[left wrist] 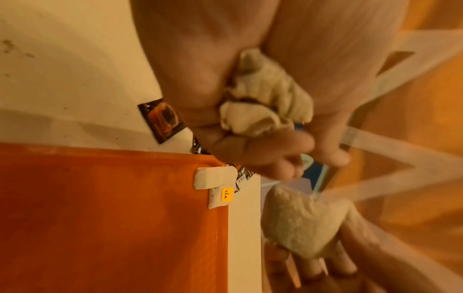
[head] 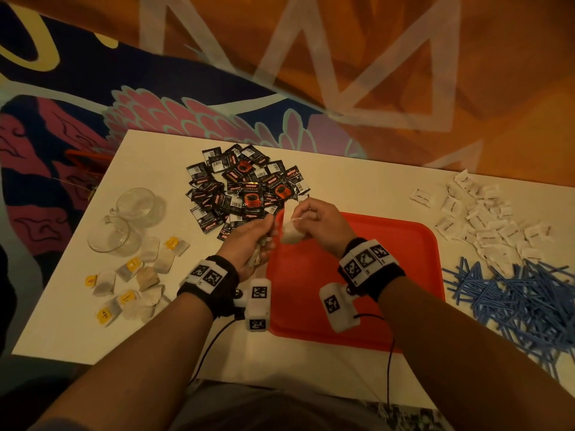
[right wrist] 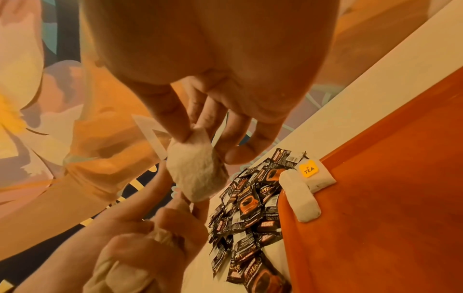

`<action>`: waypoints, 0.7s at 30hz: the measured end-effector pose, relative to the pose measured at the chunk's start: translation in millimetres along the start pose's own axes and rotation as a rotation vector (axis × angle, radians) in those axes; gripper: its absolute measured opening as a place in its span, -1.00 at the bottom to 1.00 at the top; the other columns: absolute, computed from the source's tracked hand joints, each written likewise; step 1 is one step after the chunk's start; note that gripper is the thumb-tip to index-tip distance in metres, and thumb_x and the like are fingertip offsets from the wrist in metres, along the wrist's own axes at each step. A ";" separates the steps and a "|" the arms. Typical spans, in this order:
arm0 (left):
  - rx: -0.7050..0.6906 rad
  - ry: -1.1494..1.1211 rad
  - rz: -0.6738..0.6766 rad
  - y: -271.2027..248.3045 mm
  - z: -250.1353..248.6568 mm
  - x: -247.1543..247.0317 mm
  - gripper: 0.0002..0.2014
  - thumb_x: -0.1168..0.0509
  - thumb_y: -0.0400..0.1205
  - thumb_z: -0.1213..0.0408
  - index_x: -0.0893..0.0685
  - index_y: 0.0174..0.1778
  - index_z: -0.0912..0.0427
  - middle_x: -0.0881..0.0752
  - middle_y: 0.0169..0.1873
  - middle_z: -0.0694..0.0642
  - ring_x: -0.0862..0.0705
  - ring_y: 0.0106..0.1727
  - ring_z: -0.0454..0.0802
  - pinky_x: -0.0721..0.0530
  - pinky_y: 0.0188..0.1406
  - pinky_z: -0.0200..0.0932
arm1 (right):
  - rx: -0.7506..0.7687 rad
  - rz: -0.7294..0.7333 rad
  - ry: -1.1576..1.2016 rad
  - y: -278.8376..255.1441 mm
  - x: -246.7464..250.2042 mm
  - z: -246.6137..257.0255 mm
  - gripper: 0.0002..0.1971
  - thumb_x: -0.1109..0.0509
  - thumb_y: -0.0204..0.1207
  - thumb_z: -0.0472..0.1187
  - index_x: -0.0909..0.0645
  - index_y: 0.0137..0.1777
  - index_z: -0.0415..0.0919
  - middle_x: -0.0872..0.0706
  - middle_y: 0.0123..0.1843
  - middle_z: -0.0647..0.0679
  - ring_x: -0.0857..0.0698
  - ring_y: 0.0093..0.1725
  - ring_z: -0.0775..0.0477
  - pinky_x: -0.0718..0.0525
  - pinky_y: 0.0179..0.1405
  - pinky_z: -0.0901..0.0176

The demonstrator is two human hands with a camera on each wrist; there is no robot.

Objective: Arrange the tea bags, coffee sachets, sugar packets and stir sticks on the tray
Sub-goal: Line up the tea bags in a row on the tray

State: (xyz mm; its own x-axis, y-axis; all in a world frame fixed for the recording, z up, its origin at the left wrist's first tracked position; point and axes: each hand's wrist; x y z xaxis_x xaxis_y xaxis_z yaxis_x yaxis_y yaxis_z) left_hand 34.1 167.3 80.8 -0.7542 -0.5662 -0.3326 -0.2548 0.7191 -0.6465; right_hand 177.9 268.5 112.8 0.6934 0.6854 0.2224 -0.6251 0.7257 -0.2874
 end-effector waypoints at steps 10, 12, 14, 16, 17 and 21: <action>-0.422 0.464 -0.122 7.2 -11.8 -20.8 -0.85 -0.44 0.64 0.32 -0.78 -0.21 -0.01 -0.66 -0.43 0.02 -0.52 -0.59 -0.07 -0.52 -0.54 -0.18 | -0.026 -0.046 -0.053 8.7 0.9 -14.6 -0.83 -0.50 0.51 -0.35 -0.61 -0.02 -0.10 -0.72 -0.30 0.03 -0.67 -0.32 0.06 -0.65 -0.25 0.11; -0.410 0.440 -0.161 12.8 -13.9 -21.5 -0.87 -0.39 0.68 0.32 -0.74 -0.16 0.03 -0.60 -0.47 0.01 -0.46 -0.66 -0.17 -0.45 -0.65 -0.24 | -0.024 -0.034 -0.111 10.6 2.9 -19.3 -0.85 -0.52 0.48 -0.34 -0.67 -0.14 -0.07 -0.68 -0.35 0.07 -0.61 -0.34 0.07 -0.59 -0.25 0.12; -0.399 0.448 -0.175 17.5 -14.8 -21.1 -0.88 -0.38 0.69 0.31 -0.72 -0.15 0.04 -0.57 -0.59 -0.04 -0.44 -0.69 -0.18 -0.43 -0.67 -0.26 | -0.020 -0.030 -0.164 12.8 4.1 -22.3 -0.85 -0.53 0.49 -0.27 -0.67 -0.23 -0.03 -0.66 -0.36 0.12 -0.58 -0.37 0.15 -0.56 -0.28 0.22; -0.384 0.471 -0.178 22.3 -14.3 -20.7 -0.89 -0.38 0.70 0.29 -0.72 -0.14 0.04 -0.54 -0.68 -0.08 -0.43 -0.70 -0.17 -0.42 -0.66 -0.26 | -0.031 -0.035 -0.199 15.5 5.2 -24.2 -0.95 -0.52 0.52 -0.22 -0.72 -0.15 -0.09 -0.67 -0.30 0.15 -0.59 -0.33 0.21 -0.55 -0.25 0.26; -0.372 0.480 -0.186 25.4 -13.9 -20.2 -0.89 -0.38 0.70 0.28 -0.72 -0.15 0.03 -0.54 -0.70 -0.08 -0.43 -0.70 -0.16 -0.42 -0.64 -0.25 | -0.042 -0.043 -0.219 17.4 5.4 -26.2 -0.96 -0.52 0.52 -0.20 -0.75 -0.08 -0.13 -0.67 -0.25 0.15 -0.60 -0.27 0.21 -0.56 -0.21 0.26; -0.294 0.504 -0.242 37.6 -9.7 -14.7 -0.89 -0.41 0.67 0.24 -0.76 -0.17 0.01 -0.70 -0.41 -0.01 -0.52 -0.50 -0.12 -0.53 -0.43 -0.16 | -0.177 -0.128 -0.298 30.3 5.9 -50.3 -0.77 -0.54 0.50 -0.11 -0.78 0.13 -0.14 -0.70 -0.04 0.12 -0.64 -0.07 0.15 -0.50 -0.26 0.48</action>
State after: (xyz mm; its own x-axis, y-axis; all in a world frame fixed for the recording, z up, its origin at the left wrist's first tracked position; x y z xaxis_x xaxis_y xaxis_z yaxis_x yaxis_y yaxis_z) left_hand 29.7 206.6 68.1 -0.8286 -0.5188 0.2104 -0.5555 0.7156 -0.4235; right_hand 181.0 291.6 58.5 0.6107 0.5961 0.5213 -0.4502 0.8029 -0.3907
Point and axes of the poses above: each hand's wrist, its own y-axis towards the middle knuckle, its own x-axis out of the back of the hand, z = x × y
